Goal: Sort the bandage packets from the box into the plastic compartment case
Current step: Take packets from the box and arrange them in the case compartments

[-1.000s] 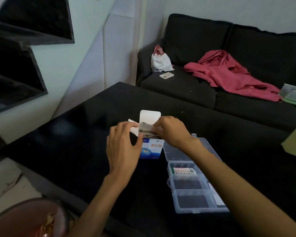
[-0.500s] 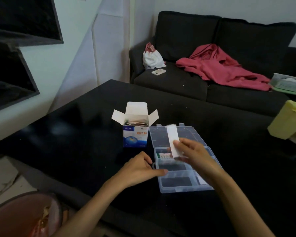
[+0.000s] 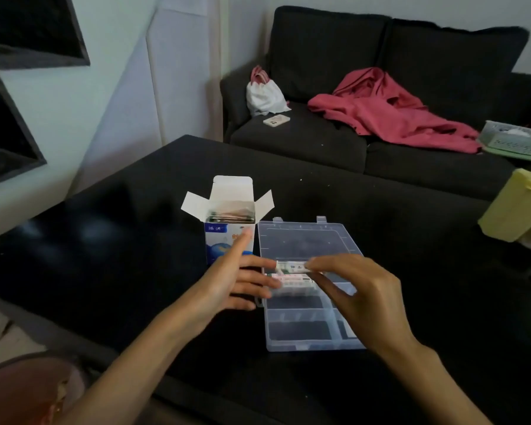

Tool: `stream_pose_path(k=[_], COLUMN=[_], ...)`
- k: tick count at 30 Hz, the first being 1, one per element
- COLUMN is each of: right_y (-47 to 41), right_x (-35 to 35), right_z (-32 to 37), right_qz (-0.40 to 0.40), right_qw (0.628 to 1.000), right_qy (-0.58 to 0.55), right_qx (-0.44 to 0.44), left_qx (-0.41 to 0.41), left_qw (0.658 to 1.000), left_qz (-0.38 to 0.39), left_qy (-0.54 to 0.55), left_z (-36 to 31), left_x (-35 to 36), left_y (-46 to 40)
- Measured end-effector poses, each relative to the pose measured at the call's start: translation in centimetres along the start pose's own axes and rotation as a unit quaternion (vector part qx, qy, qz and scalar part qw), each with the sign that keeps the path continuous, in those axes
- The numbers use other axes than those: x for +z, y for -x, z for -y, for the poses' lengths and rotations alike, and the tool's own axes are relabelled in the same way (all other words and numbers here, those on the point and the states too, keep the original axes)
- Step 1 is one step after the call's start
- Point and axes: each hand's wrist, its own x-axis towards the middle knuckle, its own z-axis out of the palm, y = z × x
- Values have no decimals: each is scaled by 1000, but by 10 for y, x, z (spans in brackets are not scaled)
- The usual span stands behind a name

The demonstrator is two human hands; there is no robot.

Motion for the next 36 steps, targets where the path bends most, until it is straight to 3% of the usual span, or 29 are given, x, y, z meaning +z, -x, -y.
stream_pose_path(k=[2,4,9,11,12,14,15,16,21,25,27,31,33,34,36], right_y=[5,8,4,1,0,-7,-10,-11,-8,-9,-10,-7,-5,-5,-5], right_x=[4,6,7,6,3,-1,-2,-1,0,-4,-3,7,12,14,17], right_z=[-7,-9,-12,-11,-8,-3,-1,-1,-3,1,3,6,9,12,17], right_qz=[-7,-4,20,6,2,21,37,50,4,14,24,27,3,-13,-47], right_qw=[993,989,991,998,984,874,816,790,810,806,788,687,655,653,688], right_qy=[101,128,121,27,-82,-335,-406,-429,-411,-436,-455,-545,-580,-586,-552], right_qx=[-68,-69,-60,51,157,353,409,435,418,401,414,480,483,480,469], left_qx=[-18,7,66,110,133,163,171,176,179,180,189,197,184,172,148], left_qw=[997,995,997,994,991,985,984,984,984,984,981,974,976,978,982], left_qz=[62,90,30,-7,-23,-35,-29,-17,7,-5,-27,-71,-74,-66,-47], left_qy=[49,52,40,17,-4,-32,-35,-34,-15,12,24,81,94,100,103], left_z=[1,7,16,17,17,17,17,18,15,15,16,19,21,22,24], left_x=[2,5,10,10,11,13,14,15,20,19,21,32,40,44,50], left_y=[-1,-3,-9,-11,-12,-13,-12,-12,-11,-11,-11,-13,-14,-15,-17])
